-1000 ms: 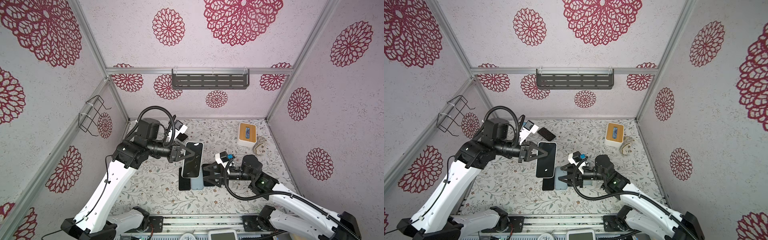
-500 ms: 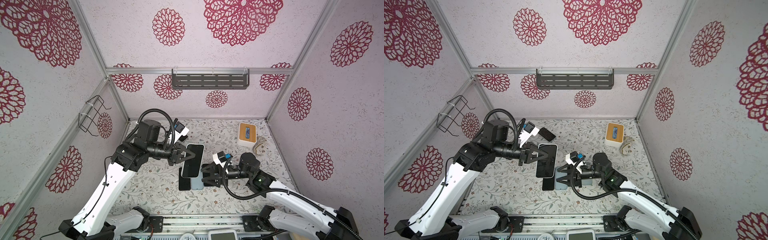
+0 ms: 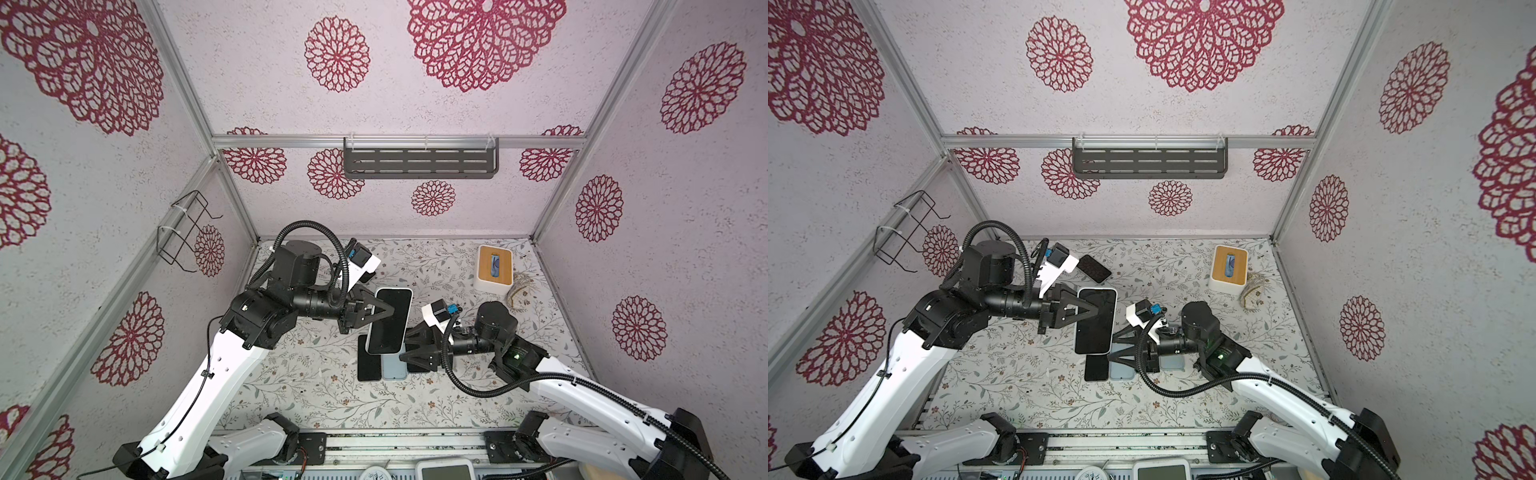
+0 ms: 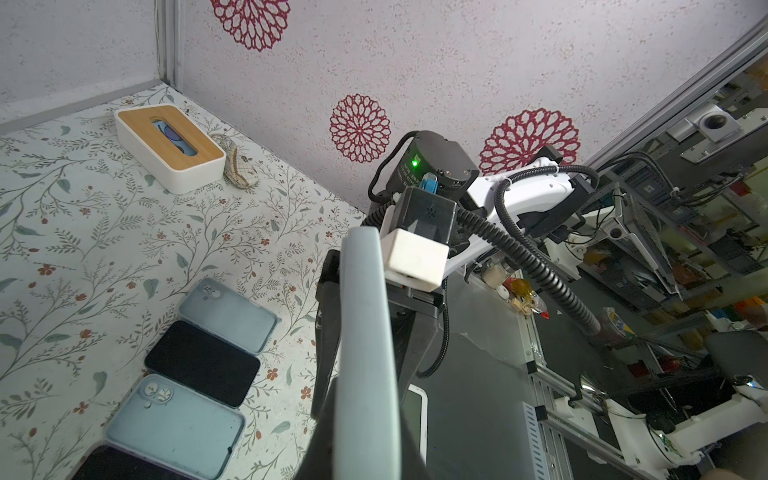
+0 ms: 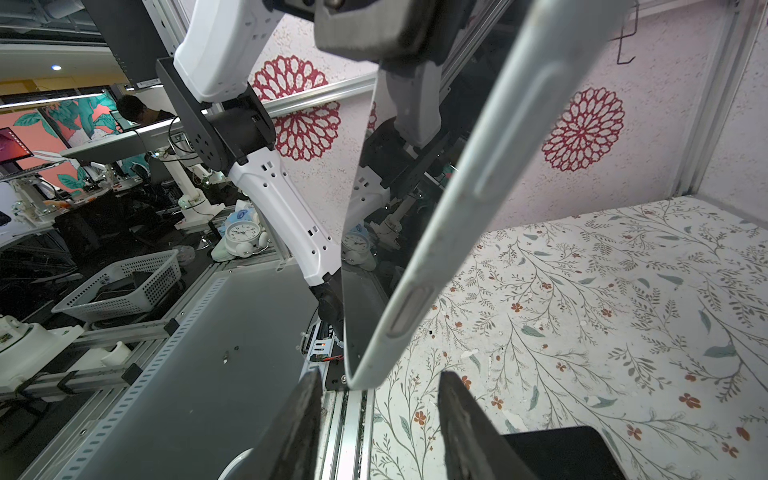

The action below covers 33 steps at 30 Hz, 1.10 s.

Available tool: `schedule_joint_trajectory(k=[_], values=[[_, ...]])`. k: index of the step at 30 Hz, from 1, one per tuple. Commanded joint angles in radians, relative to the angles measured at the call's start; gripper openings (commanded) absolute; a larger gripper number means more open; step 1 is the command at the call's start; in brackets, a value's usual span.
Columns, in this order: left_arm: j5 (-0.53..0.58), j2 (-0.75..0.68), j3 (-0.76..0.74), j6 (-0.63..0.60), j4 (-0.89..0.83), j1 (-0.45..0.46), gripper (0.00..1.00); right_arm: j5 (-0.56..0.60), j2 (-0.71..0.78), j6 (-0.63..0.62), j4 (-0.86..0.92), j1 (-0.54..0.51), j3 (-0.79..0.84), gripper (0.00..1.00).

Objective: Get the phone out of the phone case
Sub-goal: 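Move the right gripper back to grip the phone's edge nearest the robot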

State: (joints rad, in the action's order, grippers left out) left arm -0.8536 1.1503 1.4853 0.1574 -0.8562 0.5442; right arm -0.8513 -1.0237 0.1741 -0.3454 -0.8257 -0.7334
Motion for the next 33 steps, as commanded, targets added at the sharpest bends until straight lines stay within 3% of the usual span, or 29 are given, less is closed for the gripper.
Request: schedule_joint_trajectory(k=[1, 19, 23, 33], values=[[-0.013, -0.012, -0.005, 0.003, 0.063, 0.013, 0.00, -0.028, -0.004, -0.025, -0.041, -0.007, -0.037, 0.45], [0.011, -0.002, -0.012, 0.014, 0.091, 0.015, 0.00, -0.064, -0.018, 0.007, -0.120, -0.019, -0.004, 0.15], [0.017, -0.001, -0.011, 0.018, 0.098, 0.015, 0.00, -0.068, -0.019, 0.007, -0.124, -0.020, -0.001, 0.15], [0.024, 0.001, -0.010, 0.021, 0.099, 0.013, 0.00, -0.076, -0.021, 0.005, -0.129, -0.019, 0.008, 0.29]])
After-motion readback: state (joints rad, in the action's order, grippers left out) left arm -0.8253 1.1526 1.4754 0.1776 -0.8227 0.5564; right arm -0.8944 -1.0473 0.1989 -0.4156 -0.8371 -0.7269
